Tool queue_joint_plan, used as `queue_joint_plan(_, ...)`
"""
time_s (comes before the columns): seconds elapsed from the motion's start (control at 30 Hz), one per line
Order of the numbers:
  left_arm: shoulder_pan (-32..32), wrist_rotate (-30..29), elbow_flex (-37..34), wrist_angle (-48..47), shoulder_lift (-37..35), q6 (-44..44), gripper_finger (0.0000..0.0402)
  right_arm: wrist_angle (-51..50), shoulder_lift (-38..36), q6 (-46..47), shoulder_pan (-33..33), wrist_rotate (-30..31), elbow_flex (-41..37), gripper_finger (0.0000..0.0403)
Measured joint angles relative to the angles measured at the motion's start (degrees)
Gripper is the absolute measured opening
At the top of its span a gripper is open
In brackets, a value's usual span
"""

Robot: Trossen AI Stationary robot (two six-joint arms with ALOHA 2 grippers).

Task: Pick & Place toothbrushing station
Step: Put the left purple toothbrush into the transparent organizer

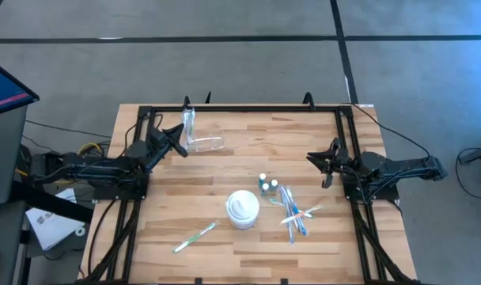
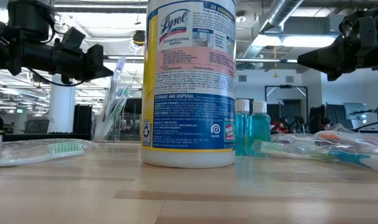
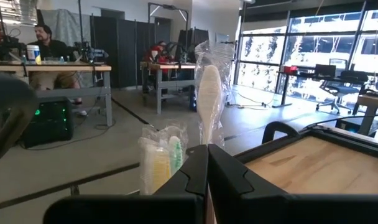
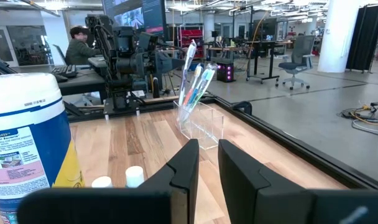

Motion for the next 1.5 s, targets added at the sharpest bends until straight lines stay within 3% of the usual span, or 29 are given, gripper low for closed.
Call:
queue_joint_plan(0.4,0.0,-1.4,0.0,0.1,8.9,-3.2,0.0,0.0,0.0,0.0,0.0,0.0,0.0,0.0054)
queue_joint_plan(1.1,0.0,-1.4,0.0,0.9,15.8,-6.1,0.0007,0.0,0.0,0.0,0.0,0.0,0.0,0.0054)
queue_joint_plan(1.27,0.0,-1.4,0.0,1.1,15.8,-6.1,0.0031,0.0,0.0,0.0,0.0,0.0,0.0,0.0054)
queue_joint_plan(1.5,0.0,-1.4,0.0,1.2,15.8,-6.0,0.0097,0.0,0.0,0.0,0.0,0.0,0.0,0.0054)
